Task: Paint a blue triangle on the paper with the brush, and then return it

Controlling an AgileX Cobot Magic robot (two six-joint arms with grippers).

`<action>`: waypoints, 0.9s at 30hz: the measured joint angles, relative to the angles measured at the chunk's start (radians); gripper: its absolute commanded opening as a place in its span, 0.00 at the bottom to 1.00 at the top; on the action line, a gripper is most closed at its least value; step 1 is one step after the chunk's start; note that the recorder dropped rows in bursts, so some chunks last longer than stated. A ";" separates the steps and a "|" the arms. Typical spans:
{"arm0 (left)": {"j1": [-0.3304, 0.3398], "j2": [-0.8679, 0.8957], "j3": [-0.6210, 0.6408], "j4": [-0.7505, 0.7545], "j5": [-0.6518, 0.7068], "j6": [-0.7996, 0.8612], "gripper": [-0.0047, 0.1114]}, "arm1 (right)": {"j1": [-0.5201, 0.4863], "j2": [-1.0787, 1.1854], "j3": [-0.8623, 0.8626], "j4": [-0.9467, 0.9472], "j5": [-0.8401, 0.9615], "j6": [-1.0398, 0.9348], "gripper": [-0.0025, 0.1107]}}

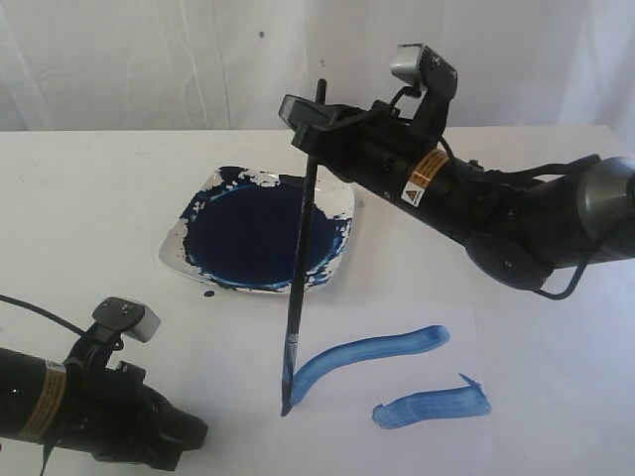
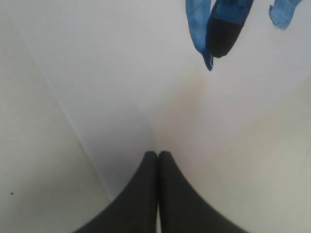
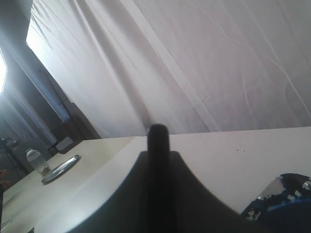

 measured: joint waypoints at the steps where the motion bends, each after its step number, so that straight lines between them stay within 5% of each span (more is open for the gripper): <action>1: 0.000 0.000 0.000 0.000 0.000 0.000 0.04 | 0.003 0.000 0.000 0.000 0.000 -0.002 0.02; 27: 0.000 0.000 0.000 0.000 0.000 0.000 0.04 | 0.027 0.050 0.000 0.012 -0.007 -0.031 0.02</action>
